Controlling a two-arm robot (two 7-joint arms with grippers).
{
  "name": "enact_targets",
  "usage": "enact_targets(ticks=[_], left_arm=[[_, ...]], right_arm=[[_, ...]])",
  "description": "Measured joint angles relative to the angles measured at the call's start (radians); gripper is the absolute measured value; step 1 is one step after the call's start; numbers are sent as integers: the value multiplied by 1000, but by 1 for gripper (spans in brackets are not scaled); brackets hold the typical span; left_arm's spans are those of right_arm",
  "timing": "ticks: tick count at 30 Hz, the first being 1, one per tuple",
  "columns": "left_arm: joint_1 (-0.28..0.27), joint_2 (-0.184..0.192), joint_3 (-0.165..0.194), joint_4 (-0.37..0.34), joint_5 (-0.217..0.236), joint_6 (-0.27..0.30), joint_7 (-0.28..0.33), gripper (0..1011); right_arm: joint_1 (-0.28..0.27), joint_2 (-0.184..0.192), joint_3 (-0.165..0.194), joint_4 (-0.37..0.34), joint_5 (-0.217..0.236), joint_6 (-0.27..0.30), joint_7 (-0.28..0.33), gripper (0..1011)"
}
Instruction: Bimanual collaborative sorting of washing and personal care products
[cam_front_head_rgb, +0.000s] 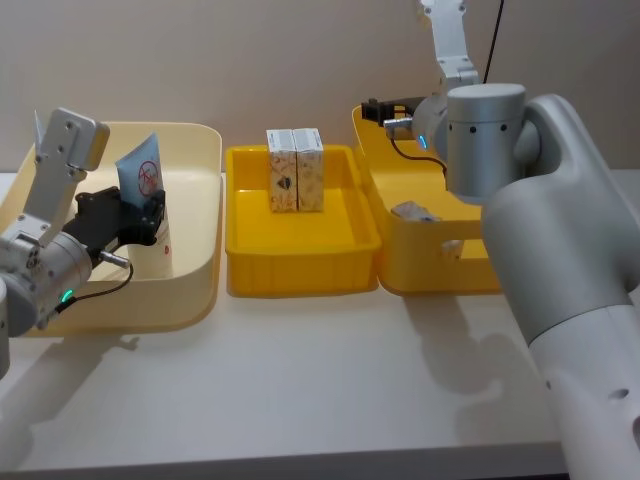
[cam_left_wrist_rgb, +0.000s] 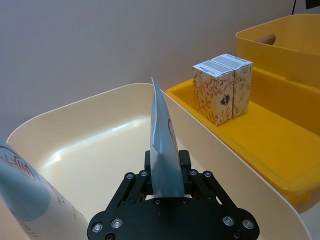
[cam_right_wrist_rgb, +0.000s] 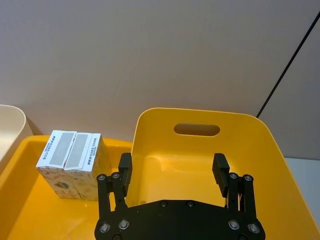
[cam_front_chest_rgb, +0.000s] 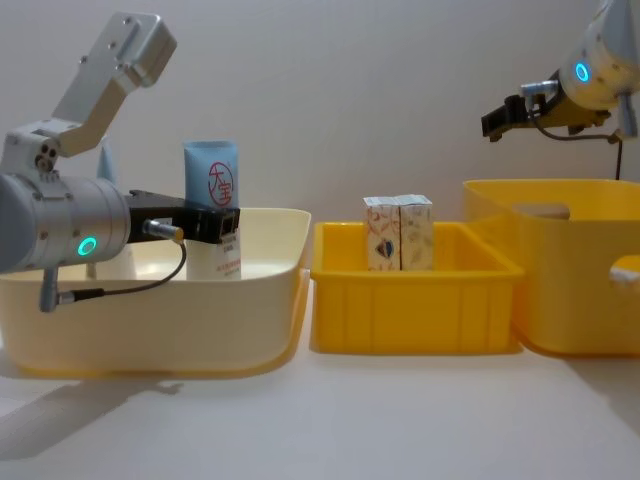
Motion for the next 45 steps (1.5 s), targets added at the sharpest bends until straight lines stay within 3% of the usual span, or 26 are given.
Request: enact_targets(ticks=[31,45], left_arm=[[-1,0,-1,1,1,-2,-1,274],[-40,2,-16,-14,9,-70,-30,274]], right_arm=[[0,0,0,0,0,0,0,1001],[0,0,0,0,0,0,0,1001]])
